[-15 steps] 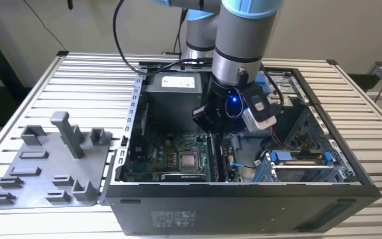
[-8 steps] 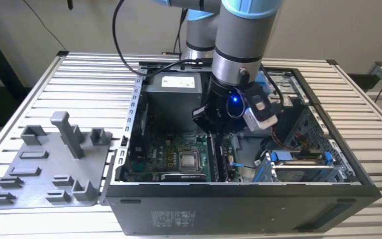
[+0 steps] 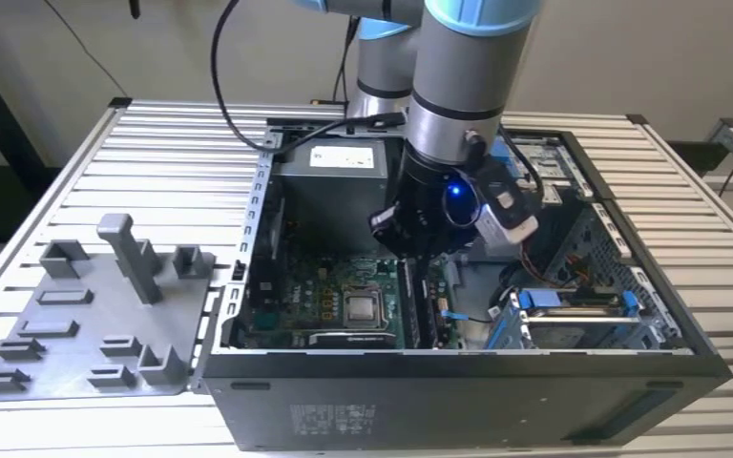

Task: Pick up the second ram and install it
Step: 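Press down the second ram until it locks into place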

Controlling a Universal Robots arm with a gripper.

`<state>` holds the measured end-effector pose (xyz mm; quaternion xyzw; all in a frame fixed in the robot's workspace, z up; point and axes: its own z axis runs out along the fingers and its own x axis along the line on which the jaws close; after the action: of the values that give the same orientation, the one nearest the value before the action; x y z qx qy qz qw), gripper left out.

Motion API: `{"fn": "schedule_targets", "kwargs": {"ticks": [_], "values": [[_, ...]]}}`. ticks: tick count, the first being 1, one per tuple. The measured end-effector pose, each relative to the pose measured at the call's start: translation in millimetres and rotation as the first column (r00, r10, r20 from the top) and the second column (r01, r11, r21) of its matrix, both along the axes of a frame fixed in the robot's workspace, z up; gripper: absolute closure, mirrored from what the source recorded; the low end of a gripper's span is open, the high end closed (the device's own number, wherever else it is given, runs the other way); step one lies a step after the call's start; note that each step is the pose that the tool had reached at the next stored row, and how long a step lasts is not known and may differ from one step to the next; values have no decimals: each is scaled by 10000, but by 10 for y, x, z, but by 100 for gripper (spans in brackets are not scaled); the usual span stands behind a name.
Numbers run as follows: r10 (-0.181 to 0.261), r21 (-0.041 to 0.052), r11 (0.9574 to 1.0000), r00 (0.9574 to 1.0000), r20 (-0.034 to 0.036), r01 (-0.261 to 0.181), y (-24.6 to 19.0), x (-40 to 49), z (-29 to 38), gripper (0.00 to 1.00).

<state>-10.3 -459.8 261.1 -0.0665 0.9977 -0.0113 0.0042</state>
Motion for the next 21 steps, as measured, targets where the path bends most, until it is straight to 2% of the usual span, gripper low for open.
{"fn": "schedule_targets", "kwargs": {"ticks": [5, 9, 14, 21], "values": [[659, -2, 9978, 9978, -1, -659, 0, -1, 0, 89], [1313, -1, 9913, 9913, -1, -1313, 0, -1, 0, 89], [2131, -2, 9770, 9770, -1, -2131, 0, -1, -1, 89], [3090, -2, 9511, 9511, -1, -3090, 0, -1, -1, 89]]}}
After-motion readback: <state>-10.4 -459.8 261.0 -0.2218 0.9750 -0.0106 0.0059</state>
